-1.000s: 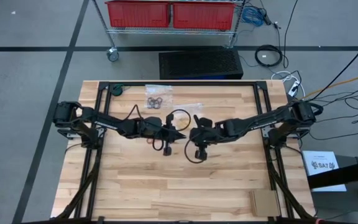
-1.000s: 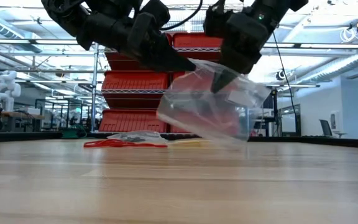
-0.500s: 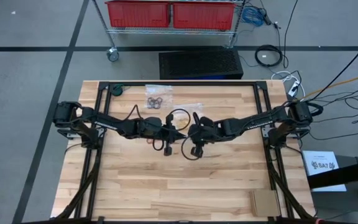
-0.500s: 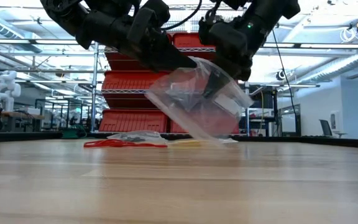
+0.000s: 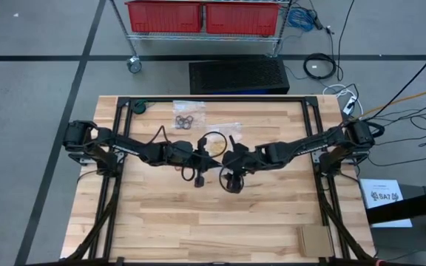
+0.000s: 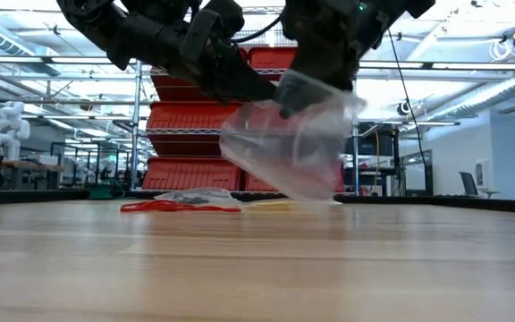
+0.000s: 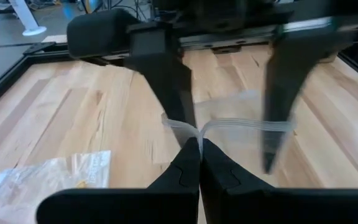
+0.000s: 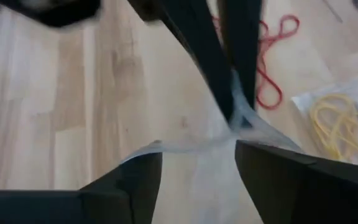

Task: Sort rubber bands
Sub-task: Open the transparent zip bag

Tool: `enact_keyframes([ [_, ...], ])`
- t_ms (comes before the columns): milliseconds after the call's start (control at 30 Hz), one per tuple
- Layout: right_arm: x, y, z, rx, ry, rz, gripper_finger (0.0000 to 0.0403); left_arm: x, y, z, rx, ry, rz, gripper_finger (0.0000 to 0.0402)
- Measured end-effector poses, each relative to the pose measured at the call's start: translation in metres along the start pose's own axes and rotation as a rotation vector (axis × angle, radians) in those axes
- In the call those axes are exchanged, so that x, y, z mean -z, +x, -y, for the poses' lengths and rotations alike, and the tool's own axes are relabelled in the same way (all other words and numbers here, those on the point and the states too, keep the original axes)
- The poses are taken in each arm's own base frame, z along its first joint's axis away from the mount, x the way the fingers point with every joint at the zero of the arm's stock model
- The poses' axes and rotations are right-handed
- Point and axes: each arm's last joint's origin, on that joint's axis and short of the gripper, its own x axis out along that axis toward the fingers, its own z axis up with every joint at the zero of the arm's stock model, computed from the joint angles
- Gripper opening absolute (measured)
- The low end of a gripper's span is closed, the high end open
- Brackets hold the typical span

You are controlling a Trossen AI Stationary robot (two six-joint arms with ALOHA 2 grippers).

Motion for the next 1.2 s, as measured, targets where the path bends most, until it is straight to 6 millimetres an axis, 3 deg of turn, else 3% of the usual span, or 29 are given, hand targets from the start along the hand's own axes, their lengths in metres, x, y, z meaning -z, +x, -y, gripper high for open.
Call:
enact_keyframes([
  [100,-0.001,0.003,-0.001,0.040,0.026,0.036,0.0196,0.000,0.000,0.000,-0.001,0.000,0.000,0.0000],
  [233,0.007,0.016,0.001,0.133,0.039,0.014,0.0166,0.000,0.000,0.001,-0.004,-0.001,-0.002,0.0000],
  [500,0.013,0.040,-0.004,0.139,0.036,0.038,0.0062,-0.001,0.000,0.006,0.010,0.005,0.004,0.0000],
  [633,0.016,0.036,-0.010,0.182,-0.026,0.045,0.0008,-0.001,0.000,0.007,0.013,0.006,0.002,0.0000],
  [900,0.010,-0.006,-0.019,0.210,-0.032,0.089,0.0001,-0.002,0.000,0.008,0.004,-0.018,0.016,0.0000],
  [1033,0.014,-0.001,-0.025,0.209,-0.029,0.125,0.0000,-0.003,0.000,0.013,0.000,-0.034,0.027,0.0000],
  [1200,0.036,0.015,-0.024,0.146,-0.003,0.145,0.0000,-0.005,0.000,0.018,-0.005,-0.026,0.045,0.0000],
])
